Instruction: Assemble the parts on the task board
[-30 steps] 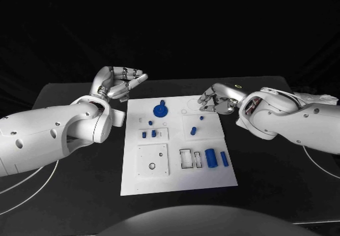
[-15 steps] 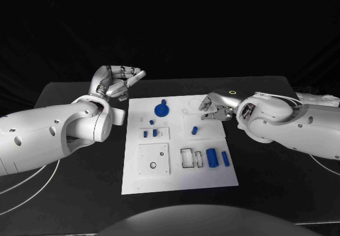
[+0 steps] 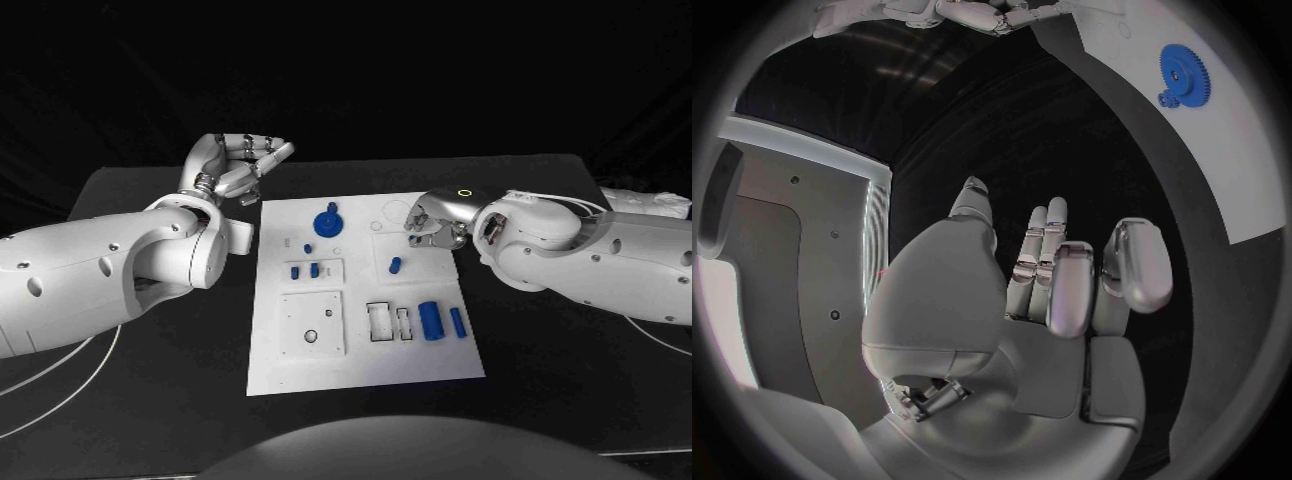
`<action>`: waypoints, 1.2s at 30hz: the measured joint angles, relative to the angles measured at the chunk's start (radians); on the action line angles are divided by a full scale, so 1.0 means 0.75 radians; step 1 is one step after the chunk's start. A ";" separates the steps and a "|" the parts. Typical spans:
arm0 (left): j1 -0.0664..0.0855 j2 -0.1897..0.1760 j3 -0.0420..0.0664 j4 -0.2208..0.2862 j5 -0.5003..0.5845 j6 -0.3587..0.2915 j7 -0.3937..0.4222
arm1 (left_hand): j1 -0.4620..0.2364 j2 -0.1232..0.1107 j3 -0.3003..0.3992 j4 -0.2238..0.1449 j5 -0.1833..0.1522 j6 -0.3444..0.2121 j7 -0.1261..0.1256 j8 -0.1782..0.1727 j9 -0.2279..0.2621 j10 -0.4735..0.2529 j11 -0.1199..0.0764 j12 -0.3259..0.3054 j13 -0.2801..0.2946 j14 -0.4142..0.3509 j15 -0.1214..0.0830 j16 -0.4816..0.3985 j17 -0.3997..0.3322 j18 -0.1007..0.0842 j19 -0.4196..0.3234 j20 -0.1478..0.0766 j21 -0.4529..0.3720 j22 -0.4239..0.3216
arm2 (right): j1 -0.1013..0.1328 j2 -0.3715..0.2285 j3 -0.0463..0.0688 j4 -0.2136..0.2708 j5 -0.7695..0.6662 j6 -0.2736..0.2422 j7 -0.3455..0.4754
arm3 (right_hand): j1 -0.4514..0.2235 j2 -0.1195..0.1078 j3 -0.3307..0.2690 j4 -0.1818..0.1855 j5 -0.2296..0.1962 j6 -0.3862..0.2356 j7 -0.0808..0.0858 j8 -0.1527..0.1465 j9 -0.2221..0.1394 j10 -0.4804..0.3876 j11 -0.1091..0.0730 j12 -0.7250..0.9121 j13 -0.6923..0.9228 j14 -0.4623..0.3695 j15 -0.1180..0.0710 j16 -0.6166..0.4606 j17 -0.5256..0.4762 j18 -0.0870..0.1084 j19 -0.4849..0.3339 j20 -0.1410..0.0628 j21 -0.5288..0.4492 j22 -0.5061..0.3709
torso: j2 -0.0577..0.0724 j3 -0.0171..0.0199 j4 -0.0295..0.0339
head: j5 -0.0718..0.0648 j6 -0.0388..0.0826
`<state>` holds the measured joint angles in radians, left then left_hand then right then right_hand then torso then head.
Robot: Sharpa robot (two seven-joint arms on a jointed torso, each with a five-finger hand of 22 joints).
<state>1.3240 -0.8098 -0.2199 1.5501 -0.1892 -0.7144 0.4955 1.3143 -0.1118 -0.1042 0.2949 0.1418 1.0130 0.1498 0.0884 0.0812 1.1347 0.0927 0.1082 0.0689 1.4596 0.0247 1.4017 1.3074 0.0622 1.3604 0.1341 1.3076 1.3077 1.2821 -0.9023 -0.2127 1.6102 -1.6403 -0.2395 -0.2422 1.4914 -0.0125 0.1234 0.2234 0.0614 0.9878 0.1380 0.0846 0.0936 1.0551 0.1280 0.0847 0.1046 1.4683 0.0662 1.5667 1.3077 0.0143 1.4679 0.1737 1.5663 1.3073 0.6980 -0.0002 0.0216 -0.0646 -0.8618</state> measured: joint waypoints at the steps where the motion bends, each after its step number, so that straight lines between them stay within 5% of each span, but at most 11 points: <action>1: 0.000 0.000 0.000 0.000 0.000 0.000 0.000 | 0.000 0.000 0.000 0.000 0.000 0.000 0.000 0.000 0.000 0.000 0.000 0.000 0.000 0.000 0.000 0.000 0.000 0.000 0.000 0.000 0.000 0.000 | -0.001 0.003 0.000 -0.002 -0.001 0.005 -0.005 | 0.000 0.000 0.000 0.000 0.000 0.000 0.000 0.000 0.000 0.000 0.000 0.000 -0.002 0.000 0.000 0.000 0.000 0.000 0.000 0.000 0.000 0.000 | 0.000 0.0000 0.0000 | 0.000 0.000; 9: 0.000 -0.002 0.000 0.002 0.001 0.000 -0.002 | 0.002 0.012 0.002 -0.003 0.008 0.000 0.000 0.000 0.000 0.000 0.000 0.000 0.000 0.000 0.000 0.000 0.000 0.000 0.000 0.000 -0.014 0.000 | -0.007 0.023 0.001 -0.013 -0.007 0.049 -0.059 | 0.007 0.007 0.015 -0.015 0.000 0.022 0.002 0.000 -0.002 0.014 -0.014 -0.005 -0.023 0.000 0.000 0.000 0.000 0.000 0.000 0.000 0.000 0.001 | 0.000 -0.0001 -0.0001 | 0.005 -0.003; 17: 0.000 -0.002 0.000 0.004 0.002 0.000 -0.004 | 0.009 0.019 0.007 0.000 0.032 0.000 0.000 -0.005 -0.001 0.000 0.000 0.000 0.000 0.000 0.000 0.000 0.000 0.000 0.000 0.000 -0.014 0.000 | -0.008 0.038 0.008 -0.018 -0.016 0.068 -0.091 | 0.014 0.014 0.029 -0.029 0.000 0.070 -0.011 0.000 -0.002 0.051 -0.041 -0.005 -0.049 -0.002 -0.031 0.000 0.000 0.000 -0.003 -0.018 0.000 0.001 | 0.000 0.0000 -0.0014 | 0.028 -0.006; 36: 0.000 -0.002 0.000 0.004 0.003 0.000 -0.006 | 0.009 0.030 0.007 0.000 0.040 0.000 0.000 -0.005 -0.001 0.000 0.000 0.000 0.000 0.000 0.000 0.000 0.001 0.000 0.000 0.000 -0.019 0.000 | -0.010 0.044 0.012 -0.010 -0.030 0.078 -0.134 | 0.034 0.034 0.088 -0.047 0.000 0.152 -0.037 0.007 -0.004 0.144 -0.077 -0.013 -0.059 -0.006 -0.075 0.000 0.000 0.000 0.000 -0.063 0.000 0.001 | 0.001 0.0008 -0.0015 | 0.027 -0.008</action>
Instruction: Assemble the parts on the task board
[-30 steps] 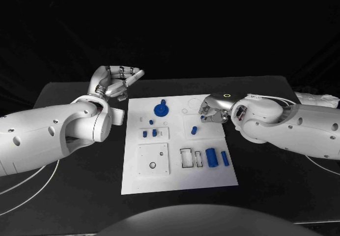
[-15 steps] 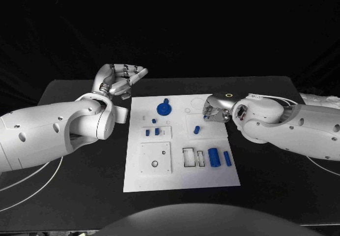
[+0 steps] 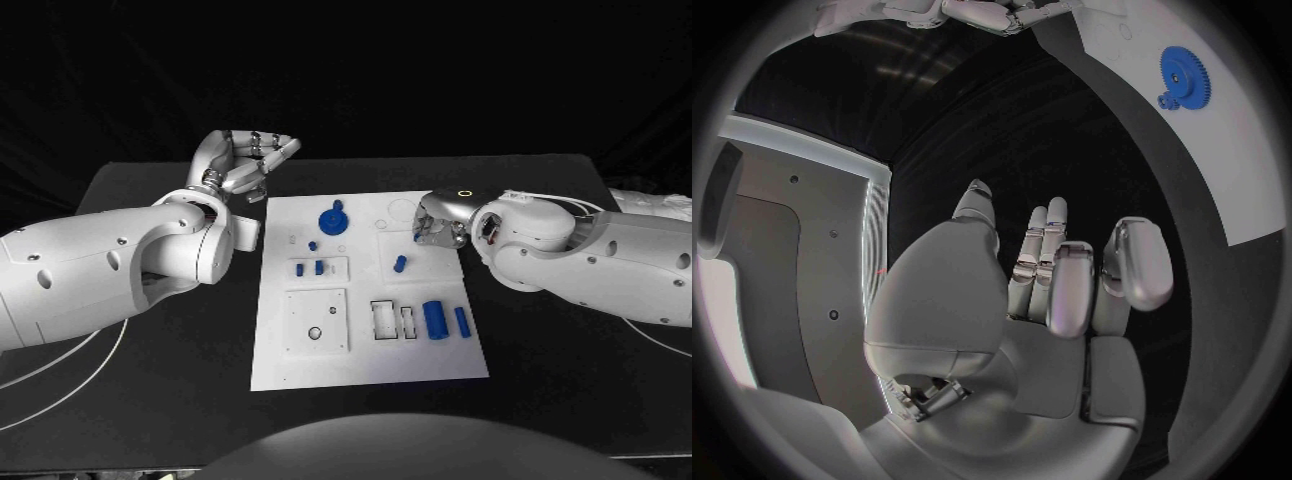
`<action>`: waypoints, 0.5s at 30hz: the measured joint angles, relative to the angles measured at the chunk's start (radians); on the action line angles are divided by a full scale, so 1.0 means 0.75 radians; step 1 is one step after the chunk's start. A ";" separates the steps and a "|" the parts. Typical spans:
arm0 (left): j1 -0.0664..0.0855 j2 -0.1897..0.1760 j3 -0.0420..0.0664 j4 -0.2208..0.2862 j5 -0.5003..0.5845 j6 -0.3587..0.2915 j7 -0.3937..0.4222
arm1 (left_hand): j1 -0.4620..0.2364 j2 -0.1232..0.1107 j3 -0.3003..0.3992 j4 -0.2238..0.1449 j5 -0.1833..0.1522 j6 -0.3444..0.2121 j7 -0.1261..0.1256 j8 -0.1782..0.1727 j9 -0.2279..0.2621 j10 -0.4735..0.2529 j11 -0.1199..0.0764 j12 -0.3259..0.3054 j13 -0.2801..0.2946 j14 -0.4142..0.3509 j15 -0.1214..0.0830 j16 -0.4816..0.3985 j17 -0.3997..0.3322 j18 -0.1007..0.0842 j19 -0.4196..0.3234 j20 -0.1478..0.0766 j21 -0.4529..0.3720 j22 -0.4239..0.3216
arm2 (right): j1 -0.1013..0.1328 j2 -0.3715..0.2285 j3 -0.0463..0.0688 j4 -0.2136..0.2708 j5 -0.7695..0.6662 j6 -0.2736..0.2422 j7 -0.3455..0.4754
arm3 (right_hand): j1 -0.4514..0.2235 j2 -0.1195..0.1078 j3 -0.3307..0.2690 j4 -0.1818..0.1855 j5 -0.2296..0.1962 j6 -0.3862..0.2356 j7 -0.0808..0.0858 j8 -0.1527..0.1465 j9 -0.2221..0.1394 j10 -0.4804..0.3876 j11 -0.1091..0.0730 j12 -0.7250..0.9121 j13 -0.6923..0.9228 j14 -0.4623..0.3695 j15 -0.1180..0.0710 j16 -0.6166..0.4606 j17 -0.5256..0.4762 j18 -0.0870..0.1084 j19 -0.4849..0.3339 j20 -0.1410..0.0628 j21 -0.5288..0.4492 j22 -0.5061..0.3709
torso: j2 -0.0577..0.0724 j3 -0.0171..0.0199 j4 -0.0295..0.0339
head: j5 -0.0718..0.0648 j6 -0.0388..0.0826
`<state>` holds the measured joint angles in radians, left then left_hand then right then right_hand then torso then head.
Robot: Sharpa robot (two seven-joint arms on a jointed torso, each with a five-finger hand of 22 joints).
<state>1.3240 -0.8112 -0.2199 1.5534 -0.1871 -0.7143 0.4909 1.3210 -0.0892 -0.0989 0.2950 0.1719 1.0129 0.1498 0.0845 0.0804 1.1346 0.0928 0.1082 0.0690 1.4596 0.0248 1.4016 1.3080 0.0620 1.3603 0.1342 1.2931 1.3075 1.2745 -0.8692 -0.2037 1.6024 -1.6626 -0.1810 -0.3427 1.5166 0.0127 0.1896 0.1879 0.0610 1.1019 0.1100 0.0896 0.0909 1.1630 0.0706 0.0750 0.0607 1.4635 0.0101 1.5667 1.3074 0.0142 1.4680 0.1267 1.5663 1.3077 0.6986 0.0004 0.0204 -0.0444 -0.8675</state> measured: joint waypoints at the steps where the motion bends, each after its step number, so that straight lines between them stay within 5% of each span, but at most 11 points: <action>1: 0.000 0.000 0.000 0.000 0.000 0.000 0.000 | 0.000 0.000 0.000 0.000 0.000 0.000 0.000 0.000 0.000 0.000 0.000 0.000 0.000 0.000 0.000 0.000 0.000 0.000 0.000 0.000 0.000 0.000 | 0.000 0.000 0.000 0.000 0.000 -0.001 0.000 | 0.000 0.000 0.003 0.001 0.000 0.006 -0.001 0.004 0.000 0.004 -0.004 0.000 0.000 0.004 -0.004 0.000 0.000 0.000 -0.003 -0.003 0.000 0.000 | 0.000 0.0000 0.0000 | 0.000 0.000; 15: 0.000 -0.004 0.000 -0.002 0.000 0.000 0.000 | 0.007 0.007 0.003 -0.003 0.006 0.000 0.000 0.000 0.000 0.000 0.000 0.000 0.000 0.000 0.000 0.000 0.000 0.000 0.000 0.000 0.000 0.000 | -0.008 -0.020 -0.006 0.012 0.010 -0.044 0.011 | 0.009 0.009 0.029 -0.011 0.006 0.037 -0.004 0.018 0.001 0.064 -0.016 0.001 0.002 0.004 -0.014 0.000 0.000 0.000 0.000 -0.019 0.000 0.000 | 0.000 0.0001 0.0004 | 0.004 0.002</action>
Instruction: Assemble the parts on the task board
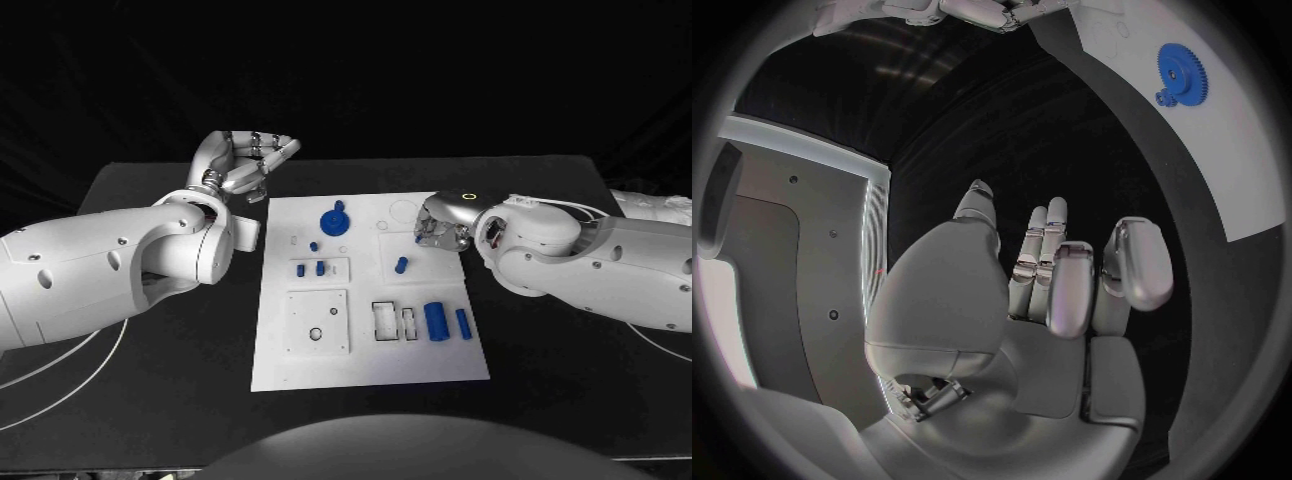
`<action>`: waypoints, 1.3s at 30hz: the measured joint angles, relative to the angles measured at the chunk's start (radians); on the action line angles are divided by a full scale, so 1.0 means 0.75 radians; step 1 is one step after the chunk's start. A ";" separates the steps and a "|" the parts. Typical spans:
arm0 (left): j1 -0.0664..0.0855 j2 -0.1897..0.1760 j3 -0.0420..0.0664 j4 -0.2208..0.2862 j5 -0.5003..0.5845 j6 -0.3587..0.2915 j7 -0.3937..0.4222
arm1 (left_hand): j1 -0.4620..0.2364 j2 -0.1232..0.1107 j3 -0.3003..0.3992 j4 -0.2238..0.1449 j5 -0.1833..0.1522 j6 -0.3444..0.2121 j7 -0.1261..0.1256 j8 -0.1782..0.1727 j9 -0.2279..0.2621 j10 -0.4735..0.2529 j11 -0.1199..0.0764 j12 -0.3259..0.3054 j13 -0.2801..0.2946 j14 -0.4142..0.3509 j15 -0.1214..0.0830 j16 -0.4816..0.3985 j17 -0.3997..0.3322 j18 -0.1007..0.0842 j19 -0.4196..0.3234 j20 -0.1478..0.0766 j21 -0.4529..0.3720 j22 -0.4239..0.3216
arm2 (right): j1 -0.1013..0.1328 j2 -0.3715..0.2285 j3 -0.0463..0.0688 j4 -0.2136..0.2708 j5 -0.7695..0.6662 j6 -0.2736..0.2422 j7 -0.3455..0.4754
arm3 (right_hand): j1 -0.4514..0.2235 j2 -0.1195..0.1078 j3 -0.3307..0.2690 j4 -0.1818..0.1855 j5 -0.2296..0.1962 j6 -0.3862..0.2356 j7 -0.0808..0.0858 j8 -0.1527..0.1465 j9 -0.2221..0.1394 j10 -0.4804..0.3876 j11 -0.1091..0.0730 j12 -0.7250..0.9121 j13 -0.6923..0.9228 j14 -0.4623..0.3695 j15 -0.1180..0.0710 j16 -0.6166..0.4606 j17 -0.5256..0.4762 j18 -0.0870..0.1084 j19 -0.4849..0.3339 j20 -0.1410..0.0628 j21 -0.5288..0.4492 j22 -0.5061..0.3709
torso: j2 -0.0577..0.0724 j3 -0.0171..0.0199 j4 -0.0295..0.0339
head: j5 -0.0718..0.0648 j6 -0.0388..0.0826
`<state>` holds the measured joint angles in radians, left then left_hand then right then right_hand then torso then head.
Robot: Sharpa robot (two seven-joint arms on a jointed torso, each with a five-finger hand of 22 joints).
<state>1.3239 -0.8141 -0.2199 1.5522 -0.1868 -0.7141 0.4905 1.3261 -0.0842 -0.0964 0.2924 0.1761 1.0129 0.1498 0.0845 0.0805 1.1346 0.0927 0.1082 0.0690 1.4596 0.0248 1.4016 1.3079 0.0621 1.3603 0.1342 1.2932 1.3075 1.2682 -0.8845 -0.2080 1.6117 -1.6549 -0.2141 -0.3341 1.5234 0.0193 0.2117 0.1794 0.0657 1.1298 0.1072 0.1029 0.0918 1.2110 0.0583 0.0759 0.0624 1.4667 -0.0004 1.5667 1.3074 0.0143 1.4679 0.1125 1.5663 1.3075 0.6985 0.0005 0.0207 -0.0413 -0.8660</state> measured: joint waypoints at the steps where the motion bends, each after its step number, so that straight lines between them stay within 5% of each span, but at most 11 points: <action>1: 0.000 0.000 0.000 0.000 0.000 0.000 0.000 | 0.000 0.000 0.000 0.000 0.000 0.000 0.000 0.000 0.000 0.000 0.000 0.000 0.000 0.000 0.000 0.000 0.000 0.000 0.000 0.000 0.000 0.000 | -0.001 -0.002 -0.001 0.001 0.004 -0.005 0.002 | 0.000 0.000 0.000 0.000 0.000 0.000 0.000 0.000 0.000 0.000 0.000 0.000 0.000 0.000 0.000 0.000 0.000 0.000 0.000 0.000 0.000 0.000 | 0.000 0.0000 0.0000 | 0.000 0.000; 17: 0.000 0.003 0.000 -0.024 0.000 0.000 0.000 | 0.000 0.000 0.000 0.000 0.000 0.000 0.000 0.000 -0.001 0.000 0.000 0.000 0.000 0.000 0.000 -0.005 0.000 0.000 0.000 0.000 -0.008 0.000 | -0.003 -0.051 -0.005 0.034 0.101 -0.140 0.052 | 0.002 -0.002 0.003 0.004 -0.003 0.014 0.007 0.007 0.000 0.014 0.004 0.000 -0.001 0.000 0.000 0.000 0.000 0.000 0.000 0.000 0.000 0.000 | 0.000 -0.0001 -0.0004 | -0.001 -0.005; 34: 0.000 0.021 0.000 -0.048 -0.001 0.001 -0.002 | 0.000 0.000 0.000 0.000 0.003 0.000 0.000 0.000 -0.001 0.000 0.000 0.000 0.000 0.000 0.000 -0.005 0.000 0.000 0.000 0.000 -0.008 0.000 | 0.058 -0.092 -0.001 0.129 0.136 -0.229 0.100 | 0.003 -0.004 0.004 0.003 0.003 0.015 0.008 0.003 0.000 0.018 0.008 -0.006 -0.001 0.000 0.000 0.000 0.000 0.000 0.000 0.000 0.000 0.000 | -0.002 -0.0008 0.0006 | 0.001 -0.005; 39: 0.000 0.031 0.000 -0.058 -0.001 0.001 -0.003 | 0.005 0.005 0.000 0.000 0.005 0.000 0.000 0.000 -0.001 0.000 0.000 0.000 0.000 0.000 0.000 -0.005 0.000 0.000 0.000 0.000 -0.008 0.000 | 0.061 -0.062 -0.001 0.159 0.124 -0.231 0.120 | 0.003 -0.004 0.007 -0.001 0.003 0.015 0.008 -0.001 0.000 0.018 0.008 -0.006 -0.001 -0.002 0.008 0.000 0.001 0.000 0.000 0.000 0.000 0.001 | -0.002 -0.0009 0.0010 | 0.015 -0.007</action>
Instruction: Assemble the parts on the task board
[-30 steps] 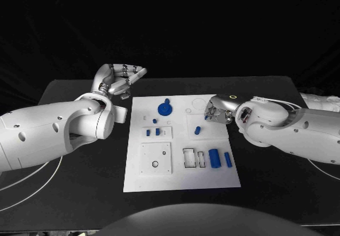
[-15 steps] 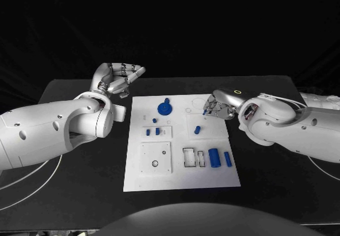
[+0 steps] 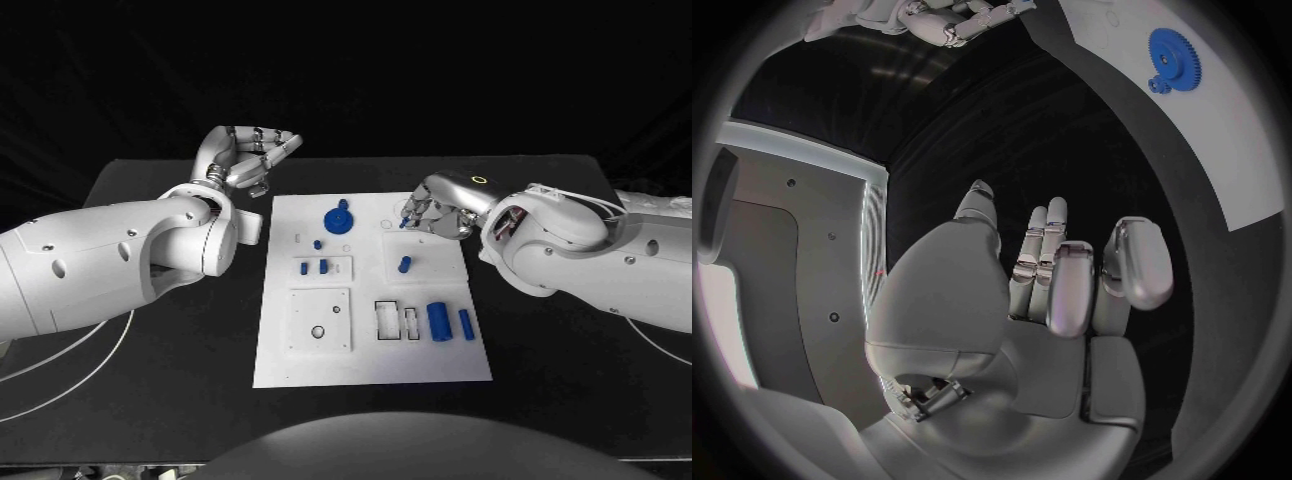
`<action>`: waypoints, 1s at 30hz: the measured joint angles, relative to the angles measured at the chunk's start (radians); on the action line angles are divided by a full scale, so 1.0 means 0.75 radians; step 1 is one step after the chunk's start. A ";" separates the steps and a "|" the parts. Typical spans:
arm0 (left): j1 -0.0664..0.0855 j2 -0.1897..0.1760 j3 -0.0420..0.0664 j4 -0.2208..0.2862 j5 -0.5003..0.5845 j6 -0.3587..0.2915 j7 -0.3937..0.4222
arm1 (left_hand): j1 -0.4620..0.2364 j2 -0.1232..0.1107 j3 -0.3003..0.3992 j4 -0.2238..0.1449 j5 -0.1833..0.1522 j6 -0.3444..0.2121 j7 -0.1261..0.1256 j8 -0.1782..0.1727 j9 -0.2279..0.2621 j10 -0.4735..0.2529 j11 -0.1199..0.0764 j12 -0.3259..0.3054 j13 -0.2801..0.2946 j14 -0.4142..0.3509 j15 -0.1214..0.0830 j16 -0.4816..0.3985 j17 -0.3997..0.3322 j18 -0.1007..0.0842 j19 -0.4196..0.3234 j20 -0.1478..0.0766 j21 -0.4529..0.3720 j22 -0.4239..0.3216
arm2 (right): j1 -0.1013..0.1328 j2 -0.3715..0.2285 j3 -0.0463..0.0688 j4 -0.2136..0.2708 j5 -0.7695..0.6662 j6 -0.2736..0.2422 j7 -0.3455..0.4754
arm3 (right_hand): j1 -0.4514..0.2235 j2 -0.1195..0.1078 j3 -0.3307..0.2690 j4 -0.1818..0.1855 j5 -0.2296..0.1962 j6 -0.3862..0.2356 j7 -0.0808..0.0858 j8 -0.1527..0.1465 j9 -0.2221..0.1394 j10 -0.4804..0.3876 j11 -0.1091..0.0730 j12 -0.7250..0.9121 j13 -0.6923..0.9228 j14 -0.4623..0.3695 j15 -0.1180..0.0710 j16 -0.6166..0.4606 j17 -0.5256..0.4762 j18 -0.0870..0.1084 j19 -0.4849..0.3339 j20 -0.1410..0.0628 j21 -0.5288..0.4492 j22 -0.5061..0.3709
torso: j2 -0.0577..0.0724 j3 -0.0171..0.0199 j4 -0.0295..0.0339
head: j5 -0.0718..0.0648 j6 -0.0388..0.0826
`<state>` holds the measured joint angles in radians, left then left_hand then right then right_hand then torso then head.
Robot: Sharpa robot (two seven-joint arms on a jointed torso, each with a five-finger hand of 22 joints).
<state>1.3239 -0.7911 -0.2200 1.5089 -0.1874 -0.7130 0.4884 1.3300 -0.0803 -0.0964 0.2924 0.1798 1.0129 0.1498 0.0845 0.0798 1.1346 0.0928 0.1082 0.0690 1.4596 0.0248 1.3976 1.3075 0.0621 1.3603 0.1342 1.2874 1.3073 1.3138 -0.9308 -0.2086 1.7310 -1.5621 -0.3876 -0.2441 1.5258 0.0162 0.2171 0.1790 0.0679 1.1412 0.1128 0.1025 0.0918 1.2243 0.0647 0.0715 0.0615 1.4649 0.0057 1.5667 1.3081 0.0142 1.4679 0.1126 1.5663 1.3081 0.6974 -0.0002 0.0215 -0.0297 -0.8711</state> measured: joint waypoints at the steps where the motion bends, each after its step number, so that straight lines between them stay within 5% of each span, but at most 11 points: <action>1: 0.000 0.003 0.000 -0.003 0.000 0.000 0.000 | 0.000 0.000 0.000 0.000 0.000 0.000 0.000 0.000 0.000 0.000 0.000 0.000 0.000 0.000 0.000 0.000 0.000 0.000 0.000 0.000 0.000 0.000 | 0.000 0.009 0.000 0.005 -0.004 0.000 0.005 | 0.000 0.000 0.003 -0.003 0.000 0.000 0.000 -0.001 0.000 0.000 0.000 0.000 0.000 0.002 0.002 0.000 0.000 0.000 0.000 0.000 0.000 0.000 | 0.000 0.0000 0.0001 | 0.003 -0.001; 18: 0.000 0.033 0.000 -0.043 -0.015 0.004 -0.001 | 0.000 0.000 0.000 0.000 0.000 0.000 0.000 -0.005 -0.001 0.000 0.000 0.000 0.000 0.000 0.000 0.000 0.000 0.000 0.000 0.000 0.000 0.000 | -0.015 0.186 0.001 0.076 -0.064 0.083 0.084 | 0.007 -0.007 0.009 -0.009 0.005 0.004 0.004 -0.009 0.000 -0.005 0.005 -0.005 -0.001 0.002 0.002 0.000 0.000 0.000 0.000 0.000 0.000 0.000 | 0.001 -0.0006 0.0010 | 0.072 -0.002; 30: 0.000 0.036 0.000 -0.047 -0.036 0.011 -0.001 | 0.005 0.005 0.000 0.000 0.000 0.000 0.000 -0.005 -0.001 0.000 0.000 -0.002 0.000 0.000 0.000 0.000 0.000 0.000 0.000 0.000 0.000 0.000 | -0.056 0.240 0.000 0.073 -0.123 0.197 0.124 | 0.007 -0.007 0.018 -0.011 0.005 0.003 0.003 -0.009 0.000 -0.005 0.005 -0.010 -0.001 0.002 0.002 0.000 0.000 0.000 -0.005 0.005 0.000 -0.001 | 0.000 -0.0006 -0.0006 | 0.080 -0.002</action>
<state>1.3238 -0.7638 -0.2202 1.4738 -0.2144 -0.7046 0.4879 1.3341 -0.0762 -0.0965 0.2924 0.1798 1.0129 0.1498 0.0805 0.0787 1.1346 0.0928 0.1067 0.0690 1.4596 0.0248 1.3976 1.3074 0.0620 1.3603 0.1342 1.2875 1.3073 1.2715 -0.7506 -0.2085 1.7858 -1.6540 -0.2400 -0.1508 1.5308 0.0110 0.2308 0.1711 0.0718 1.1434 0.1149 0.0958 0.0918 1.2206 0.0684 0.0640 0.0606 1.4666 0.0073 1.5667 1.3078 0.0141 1.4640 0.1165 1.5663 1.3077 0.6973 -0.0007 0.0210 0.0301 -0.8728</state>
